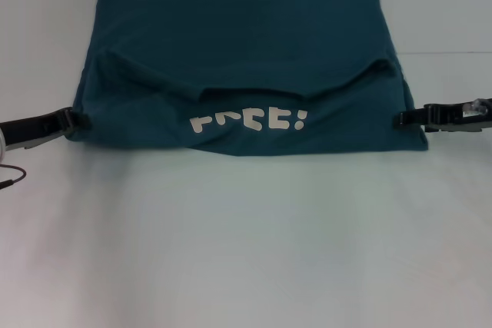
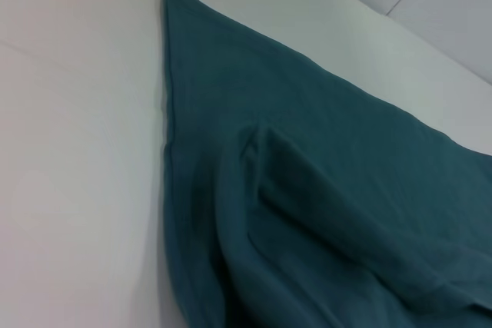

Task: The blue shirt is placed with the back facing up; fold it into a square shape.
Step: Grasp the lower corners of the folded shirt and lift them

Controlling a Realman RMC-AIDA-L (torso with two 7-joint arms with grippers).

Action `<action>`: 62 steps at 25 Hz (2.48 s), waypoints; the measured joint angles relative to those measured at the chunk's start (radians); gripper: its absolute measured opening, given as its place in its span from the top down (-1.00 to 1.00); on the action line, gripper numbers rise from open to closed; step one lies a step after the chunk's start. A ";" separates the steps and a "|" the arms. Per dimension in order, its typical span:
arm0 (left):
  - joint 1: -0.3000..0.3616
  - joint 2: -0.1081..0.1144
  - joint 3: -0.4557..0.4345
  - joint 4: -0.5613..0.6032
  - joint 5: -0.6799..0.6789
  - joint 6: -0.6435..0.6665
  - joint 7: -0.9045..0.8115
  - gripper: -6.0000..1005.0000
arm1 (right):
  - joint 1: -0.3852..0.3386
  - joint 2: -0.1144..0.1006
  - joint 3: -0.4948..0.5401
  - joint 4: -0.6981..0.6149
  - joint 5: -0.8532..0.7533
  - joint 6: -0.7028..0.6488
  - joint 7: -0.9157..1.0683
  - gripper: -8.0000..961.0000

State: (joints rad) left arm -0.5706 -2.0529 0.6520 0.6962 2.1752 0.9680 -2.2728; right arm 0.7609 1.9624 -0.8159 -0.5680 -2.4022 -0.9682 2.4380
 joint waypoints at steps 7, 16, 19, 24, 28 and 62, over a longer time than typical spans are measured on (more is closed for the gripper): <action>0.001 -0.001 -0.001 0.000 0.000 -0.001 0.001 0.98 | 0.000 0.025 -0.040 0.014 0.000 0.063 -0.005 -0.48; -0.003 -0.003 0.000 0.000 0.000 -0.001 0.001 0.98 | 0.003 0.034 -0.050 0.041 0.000 0.113 -0.002 -0.35; -0.003 -0.004 0.000 0.000 0.000 0.000 0.002 0.98 | 0.003 0.035 -0.045 0.039 0.005 0.115 -0.004 -0.30; -0.004 -0.006 0.000 0.000 0.000 0.001 0.002 0.98 | 0.002 0.040 -0.044 0.036 0.007 0.118 -0.008 -0.23; -0.002 -0.006 0.000 0.000 0.000 0.001 0.002 0.98 | 0.004 0.037 -0.043 0.036 0.005 0.117 -0.007 -0.08; 0.006 0.020 -0.009 0.072 0.054 0.214 -0.002 0.98 | -0.015 -0.021 0.038 -0.082 0.002 -0.201 0.004 0.91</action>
State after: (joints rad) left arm -0.5648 -2.0329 0.6429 0.7683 2.2289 1.1820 -2.2745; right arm 0.7460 1.9412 -0.7781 -0.6500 -2.4001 -1.1688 2.4421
